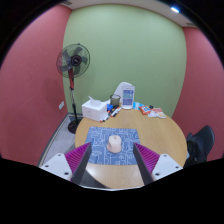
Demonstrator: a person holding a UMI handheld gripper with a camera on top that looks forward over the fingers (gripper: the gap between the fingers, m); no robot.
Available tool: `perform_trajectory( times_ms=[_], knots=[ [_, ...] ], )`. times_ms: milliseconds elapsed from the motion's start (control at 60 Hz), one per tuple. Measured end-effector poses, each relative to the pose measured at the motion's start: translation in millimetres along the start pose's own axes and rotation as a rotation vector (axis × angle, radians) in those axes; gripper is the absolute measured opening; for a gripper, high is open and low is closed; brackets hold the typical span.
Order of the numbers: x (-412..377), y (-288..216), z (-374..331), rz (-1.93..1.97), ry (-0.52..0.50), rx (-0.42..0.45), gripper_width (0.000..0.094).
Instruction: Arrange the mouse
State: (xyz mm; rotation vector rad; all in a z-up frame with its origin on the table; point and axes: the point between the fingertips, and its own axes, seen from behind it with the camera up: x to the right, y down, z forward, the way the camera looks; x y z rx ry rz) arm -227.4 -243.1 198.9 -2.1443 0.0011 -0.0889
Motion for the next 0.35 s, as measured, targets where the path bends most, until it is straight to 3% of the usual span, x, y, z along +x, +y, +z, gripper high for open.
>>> perform_trajectory(
  times_ms=[350],
  knots=[
    [-1,54,-79,0.041,0.006,-0.038,0.0844]
  ],
)
